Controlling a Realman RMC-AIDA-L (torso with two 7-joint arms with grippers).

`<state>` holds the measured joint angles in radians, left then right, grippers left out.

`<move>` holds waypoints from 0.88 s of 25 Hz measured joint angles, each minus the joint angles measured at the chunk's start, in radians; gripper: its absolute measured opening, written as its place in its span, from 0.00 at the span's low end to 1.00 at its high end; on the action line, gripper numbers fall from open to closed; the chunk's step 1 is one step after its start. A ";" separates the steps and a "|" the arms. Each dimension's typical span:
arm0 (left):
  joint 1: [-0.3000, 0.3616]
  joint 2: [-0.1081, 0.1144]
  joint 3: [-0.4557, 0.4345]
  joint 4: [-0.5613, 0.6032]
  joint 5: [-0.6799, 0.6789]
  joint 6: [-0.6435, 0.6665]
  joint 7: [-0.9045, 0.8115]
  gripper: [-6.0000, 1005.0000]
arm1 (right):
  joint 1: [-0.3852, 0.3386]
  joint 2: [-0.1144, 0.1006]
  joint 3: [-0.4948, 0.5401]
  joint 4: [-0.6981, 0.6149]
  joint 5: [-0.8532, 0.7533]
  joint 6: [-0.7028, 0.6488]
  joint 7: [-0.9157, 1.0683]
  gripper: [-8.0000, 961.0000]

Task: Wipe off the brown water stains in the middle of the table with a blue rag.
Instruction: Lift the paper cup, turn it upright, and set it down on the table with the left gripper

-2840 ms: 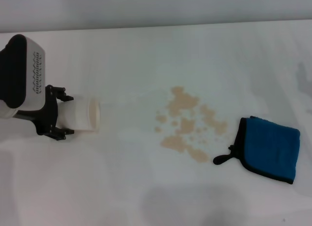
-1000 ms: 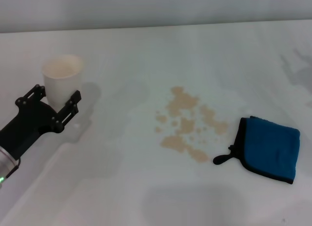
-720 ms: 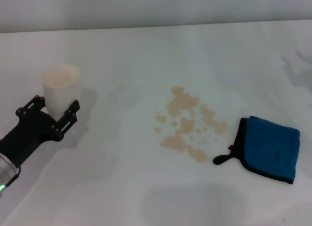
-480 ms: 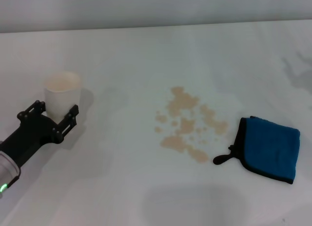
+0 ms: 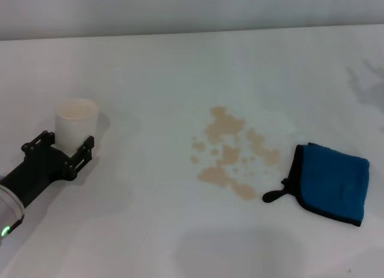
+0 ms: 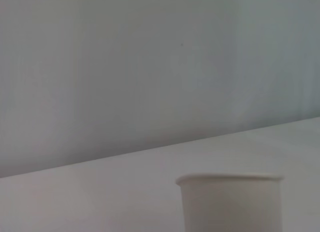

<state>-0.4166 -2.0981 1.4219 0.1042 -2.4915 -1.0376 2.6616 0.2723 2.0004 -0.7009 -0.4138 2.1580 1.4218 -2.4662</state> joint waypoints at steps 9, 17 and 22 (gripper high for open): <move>0.001 0.003 0.037 0.000 0.000 0.032 0.007 0.61 | 0.011 0.000 0.000 -0.014 0.002 -0.033 0.002 0.50; 0.013 0.001 0.054 0.002 -0.007 0.051 0.004 0.61 | 0.026 0.000 0.010 -0.015 0.014 -0.069 -0.003 0.50; 0.032 0.001 0.050 0.008 -0.037 0.051 0.004 0.62 | 0.035 0.000 0.011 -0.019 0.011 -0.086 -0.005 0.50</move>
<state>-0.3843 -2.0976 1.4715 0.1120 -2.5286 -0.9869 2.6652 0.3076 2.0003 -0.6902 -0.4325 2.1693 1.3359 -2.4715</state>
